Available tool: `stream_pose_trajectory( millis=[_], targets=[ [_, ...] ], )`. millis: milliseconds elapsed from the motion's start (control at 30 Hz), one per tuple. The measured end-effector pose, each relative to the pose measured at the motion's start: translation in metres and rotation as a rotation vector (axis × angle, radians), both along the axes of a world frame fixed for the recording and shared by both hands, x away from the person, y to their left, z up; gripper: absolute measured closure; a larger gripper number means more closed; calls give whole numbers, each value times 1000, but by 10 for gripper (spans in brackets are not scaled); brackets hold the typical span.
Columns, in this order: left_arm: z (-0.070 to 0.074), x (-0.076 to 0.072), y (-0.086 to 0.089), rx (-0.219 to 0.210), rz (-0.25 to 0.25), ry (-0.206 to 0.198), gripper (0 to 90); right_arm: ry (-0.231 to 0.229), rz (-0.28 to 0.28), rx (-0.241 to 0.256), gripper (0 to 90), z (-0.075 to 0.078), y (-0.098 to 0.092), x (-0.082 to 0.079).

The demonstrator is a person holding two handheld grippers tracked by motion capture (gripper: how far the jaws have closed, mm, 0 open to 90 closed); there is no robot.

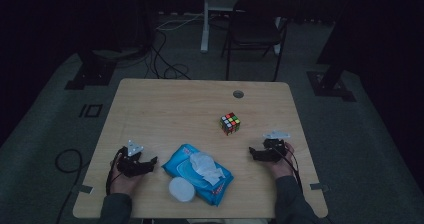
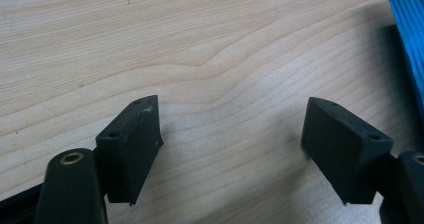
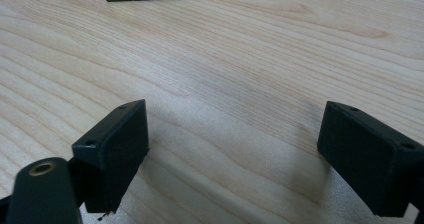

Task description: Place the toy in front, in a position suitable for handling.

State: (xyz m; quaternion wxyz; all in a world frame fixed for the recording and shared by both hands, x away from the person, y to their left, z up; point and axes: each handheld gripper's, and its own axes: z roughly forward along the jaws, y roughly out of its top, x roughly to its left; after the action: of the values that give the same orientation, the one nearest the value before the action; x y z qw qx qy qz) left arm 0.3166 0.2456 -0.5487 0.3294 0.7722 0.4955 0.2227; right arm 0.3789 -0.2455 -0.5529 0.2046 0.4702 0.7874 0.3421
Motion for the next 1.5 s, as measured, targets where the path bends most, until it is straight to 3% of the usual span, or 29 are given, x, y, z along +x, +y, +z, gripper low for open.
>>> stream_pose_trajectory(
  millis=[200,367,633,800,933,1167,1500],
  targets=[
    [1,-1,0,2,1,7,272,0,2,0,127,0,0,0],
    [4,-3,3,-41,-7,29,310,-1,3,0,128,0,0,0],
    [12,-15,2,-76,-32,19,392,-1,3,0,128,0,0,0],
    [16,-23,-1,-85,-46,13,399,-1,3,0,129,0,0,0],
    [19,-32,-2,-69,-53,-5,402,-1,3,0,129,0,0,0],
    [22,-44,-3,-78,-59,-18,402,0,3,1,129,0,0,0],
    [23,-53,-17,-48,-126,-26,400,-1,3,1,129,0,0,0]
  ],
)
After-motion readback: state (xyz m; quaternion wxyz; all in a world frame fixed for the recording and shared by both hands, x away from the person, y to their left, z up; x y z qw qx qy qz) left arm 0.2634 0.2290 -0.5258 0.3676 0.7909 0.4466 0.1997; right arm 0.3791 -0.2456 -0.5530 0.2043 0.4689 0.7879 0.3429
